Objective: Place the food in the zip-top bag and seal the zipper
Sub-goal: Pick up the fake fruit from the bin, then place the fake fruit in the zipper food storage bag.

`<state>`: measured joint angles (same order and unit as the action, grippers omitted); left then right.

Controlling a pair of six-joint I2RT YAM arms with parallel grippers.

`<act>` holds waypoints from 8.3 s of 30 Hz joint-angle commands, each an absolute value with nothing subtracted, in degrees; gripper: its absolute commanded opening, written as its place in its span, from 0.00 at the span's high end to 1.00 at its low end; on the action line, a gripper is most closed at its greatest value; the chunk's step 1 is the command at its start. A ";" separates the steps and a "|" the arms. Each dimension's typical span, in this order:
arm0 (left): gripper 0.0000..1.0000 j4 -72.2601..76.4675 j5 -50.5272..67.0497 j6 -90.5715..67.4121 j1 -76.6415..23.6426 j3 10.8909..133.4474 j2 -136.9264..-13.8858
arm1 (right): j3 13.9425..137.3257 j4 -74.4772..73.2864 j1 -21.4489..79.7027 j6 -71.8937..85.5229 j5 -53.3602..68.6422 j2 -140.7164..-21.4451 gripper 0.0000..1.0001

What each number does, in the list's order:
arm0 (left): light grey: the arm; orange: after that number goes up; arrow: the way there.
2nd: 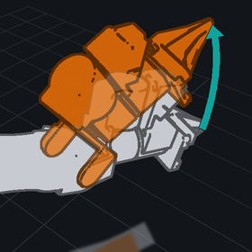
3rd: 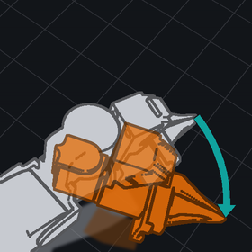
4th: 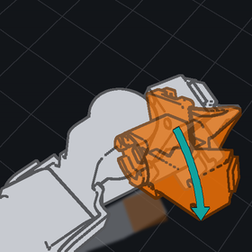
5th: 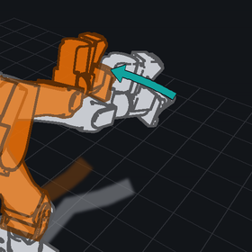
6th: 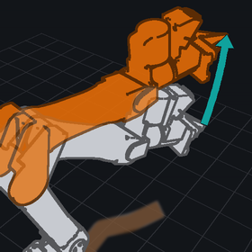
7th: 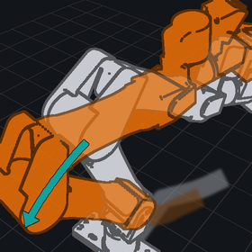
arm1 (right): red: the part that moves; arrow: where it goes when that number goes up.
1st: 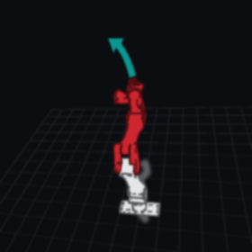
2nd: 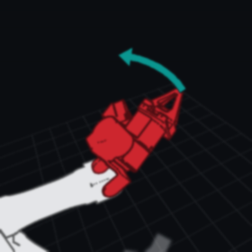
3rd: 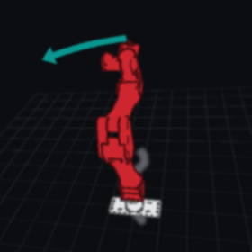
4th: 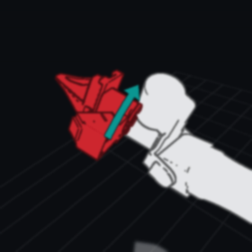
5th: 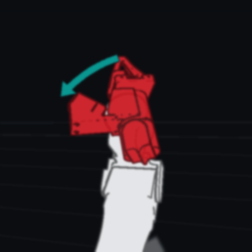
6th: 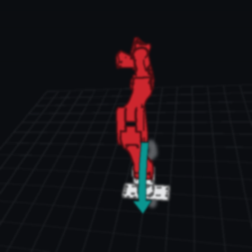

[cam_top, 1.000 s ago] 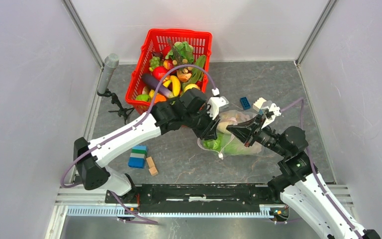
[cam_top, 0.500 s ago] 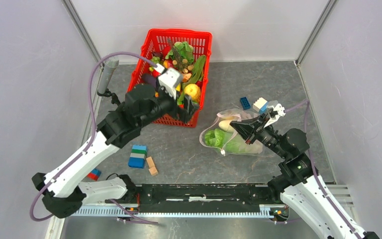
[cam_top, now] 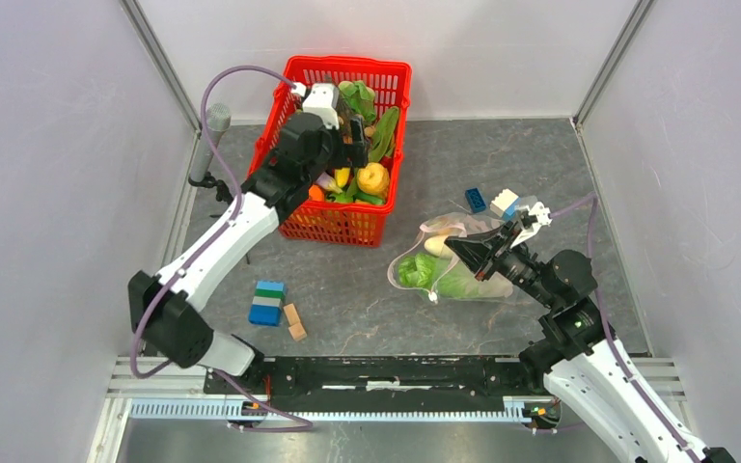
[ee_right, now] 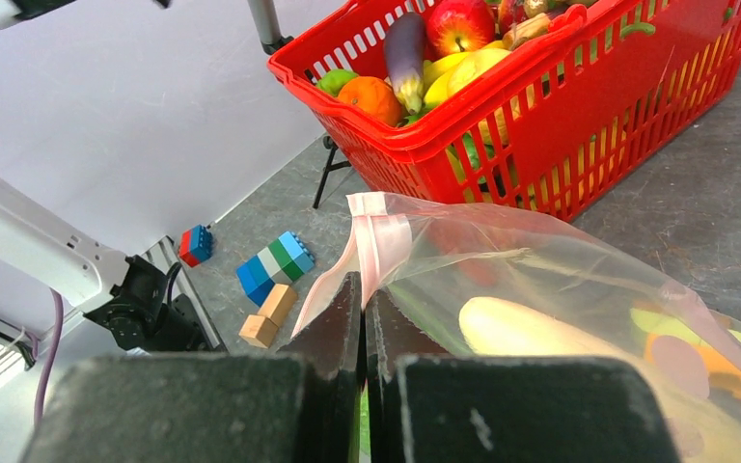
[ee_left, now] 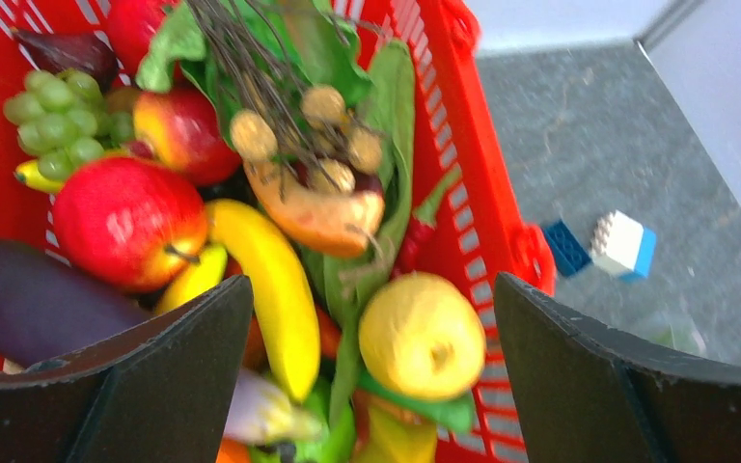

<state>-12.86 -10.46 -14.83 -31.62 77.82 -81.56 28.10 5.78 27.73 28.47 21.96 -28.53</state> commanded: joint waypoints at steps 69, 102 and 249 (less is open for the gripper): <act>0.96 38.94 11.34 -32.71 -41.92 42.29 -55.26 | 24.02 20.37 27.95 42.39 17.04 -28.89 1.00; 0.98 54.52 -6.92 -10.15 -55.32 40.48 -70.65 | 26.37 20.85 27.95 46.23 27.76 -28.84 0.98; 0.19 49.01 -17.81 -4.47 -66.73 39.41 -69.06 | 27.25 27.17 27.95 60.09 13.82 -29.21 0.94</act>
